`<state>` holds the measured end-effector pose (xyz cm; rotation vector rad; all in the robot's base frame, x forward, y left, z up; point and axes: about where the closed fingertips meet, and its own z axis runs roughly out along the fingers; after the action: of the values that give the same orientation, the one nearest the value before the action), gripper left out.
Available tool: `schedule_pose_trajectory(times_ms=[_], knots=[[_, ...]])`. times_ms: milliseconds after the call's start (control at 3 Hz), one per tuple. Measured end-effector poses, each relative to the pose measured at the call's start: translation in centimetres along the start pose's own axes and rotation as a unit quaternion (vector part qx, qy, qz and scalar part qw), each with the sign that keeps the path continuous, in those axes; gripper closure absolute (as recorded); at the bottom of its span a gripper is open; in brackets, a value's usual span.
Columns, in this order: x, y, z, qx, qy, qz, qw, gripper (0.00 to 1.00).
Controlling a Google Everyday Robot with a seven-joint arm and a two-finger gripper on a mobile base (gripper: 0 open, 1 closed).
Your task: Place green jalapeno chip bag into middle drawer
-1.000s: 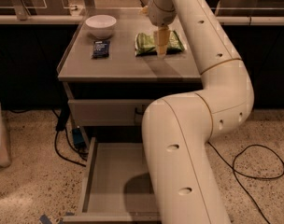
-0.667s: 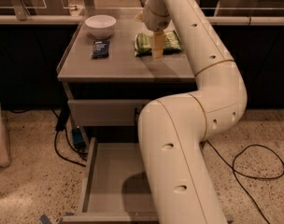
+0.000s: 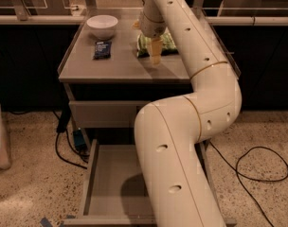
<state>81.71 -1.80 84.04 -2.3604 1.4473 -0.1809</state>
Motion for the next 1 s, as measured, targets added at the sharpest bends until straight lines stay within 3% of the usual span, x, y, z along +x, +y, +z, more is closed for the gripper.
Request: schedule_pose_trajectory(times_ms=[333,1000], knots=[[-0.35,0.13,0.72,-0.009,0.0,-0.004,1.0,0.0],[-0.38,0.15,0.79,-0.01,0.0,-0.005,0.9999,0.47]])
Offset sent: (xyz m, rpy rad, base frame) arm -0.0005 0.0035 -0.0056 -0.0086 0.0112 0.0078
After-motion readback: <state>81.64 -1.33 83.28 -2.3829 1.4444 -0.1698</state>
